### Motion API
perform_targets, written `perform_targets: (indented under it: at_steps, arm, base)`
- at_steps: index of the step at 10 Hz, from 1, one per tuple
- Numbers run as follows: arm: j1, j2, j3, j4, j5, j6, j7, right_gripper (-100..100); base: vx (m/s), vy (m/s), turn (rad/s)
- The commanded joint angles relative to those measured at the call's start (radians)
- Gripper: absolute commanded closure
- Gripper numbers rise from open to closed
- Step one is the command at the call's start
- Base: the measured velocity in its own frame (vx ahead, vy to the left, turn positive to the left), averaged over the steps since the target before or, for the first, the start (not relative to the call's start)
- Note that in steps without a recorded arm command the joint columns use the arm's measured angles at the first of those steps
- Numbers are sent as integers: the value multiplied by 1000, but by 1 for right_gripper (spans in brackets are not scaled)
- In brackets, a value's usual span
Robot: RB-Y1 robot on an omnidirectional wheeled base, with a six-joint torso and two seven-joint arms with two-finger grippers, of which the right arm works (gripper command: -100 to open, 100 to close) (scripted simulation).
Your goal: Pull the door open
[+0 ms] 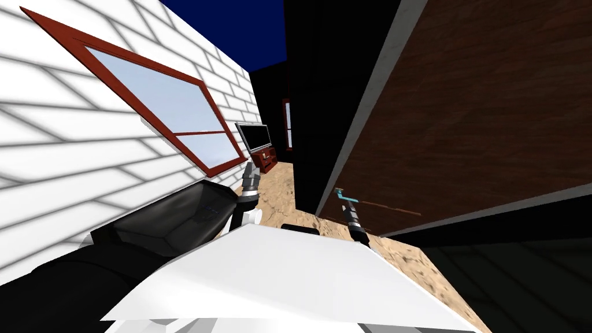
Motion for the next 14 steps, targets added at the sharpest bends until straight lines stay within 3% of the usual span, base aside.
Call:
perform_targets:
  at_steps: [1, 2, 3, 4, 9, 14]
  arm:
    - [-5, -5, -31, 30, -20, -12, 7, -100]
    - [-8, -9, -45, 44, -30, -16, 8, -100]
    - [-8, -8, -35, 38, -24, -14, 5, -100]
    - [-8, -8, -35, 38, -24, -14, 5, 100]
    - [-8, -8, -35, 38, -24, -14, 5, 100]
    - [48, -54, -5, 42, 5, -84, -59, 100]
  base:
    - [204, -44, 253]
    - [186, -50, 242]
    - [84, -28, 49]
    - [-7, 2, -42]
    - [-17, 4, -2]
    - [-182, -45, 152]
